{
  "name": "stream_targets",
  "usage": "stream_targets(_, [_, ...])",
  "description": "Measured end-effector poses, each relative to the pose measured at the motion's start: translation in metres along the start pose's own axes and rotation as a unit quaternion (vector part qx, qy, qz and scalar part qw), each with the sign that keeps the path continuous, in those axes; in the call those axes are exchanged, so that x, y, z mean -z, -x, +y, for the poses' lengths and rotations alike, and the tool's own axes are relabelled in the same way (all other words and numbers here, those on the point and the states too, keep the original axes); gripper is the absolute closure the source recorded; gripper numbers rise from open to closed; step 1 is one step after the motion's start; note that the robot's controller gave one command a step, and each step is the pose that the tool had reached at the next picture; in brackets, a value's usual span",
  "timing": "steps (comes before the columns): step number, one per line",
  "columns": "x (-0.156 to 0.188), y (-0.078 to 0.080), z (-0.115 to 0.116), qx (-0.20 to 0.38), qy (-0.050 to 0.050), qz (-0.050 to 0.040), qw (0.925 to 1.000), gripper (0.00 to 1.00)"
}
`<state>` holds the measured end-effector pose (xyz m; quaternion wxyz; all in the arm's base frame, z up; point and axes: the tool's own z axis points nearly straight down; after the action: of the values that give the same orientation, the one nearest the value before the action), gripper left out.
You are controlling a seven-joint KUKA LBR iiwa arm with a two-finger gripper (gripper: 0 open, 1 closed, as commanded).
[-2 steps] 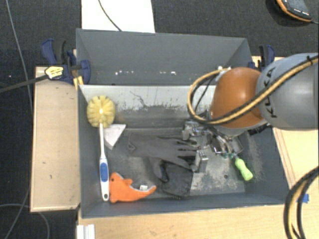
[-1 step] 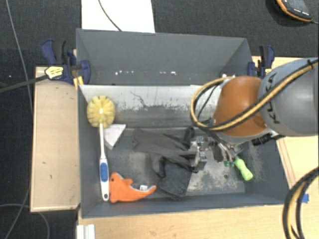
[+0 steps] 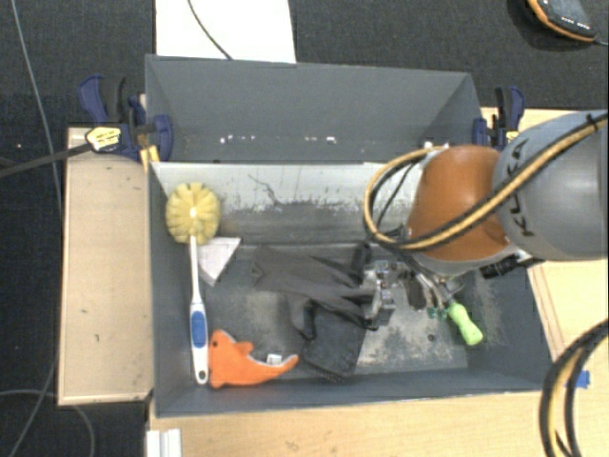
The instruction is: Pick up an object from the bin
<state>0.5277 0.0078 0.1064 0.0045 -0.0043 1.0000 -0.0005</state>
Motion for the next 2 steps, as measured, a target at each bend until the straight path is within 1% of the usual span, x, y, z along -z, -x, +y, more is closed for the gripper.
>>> stream_targets(1, [0.0,0.0,0.0,0.0,0.0,-0.0002,1.0,1.0])
stream_targets(2, [0.014,-0.025,0.033,0.067,-0.001,-0.0029,0.9978,1.0])
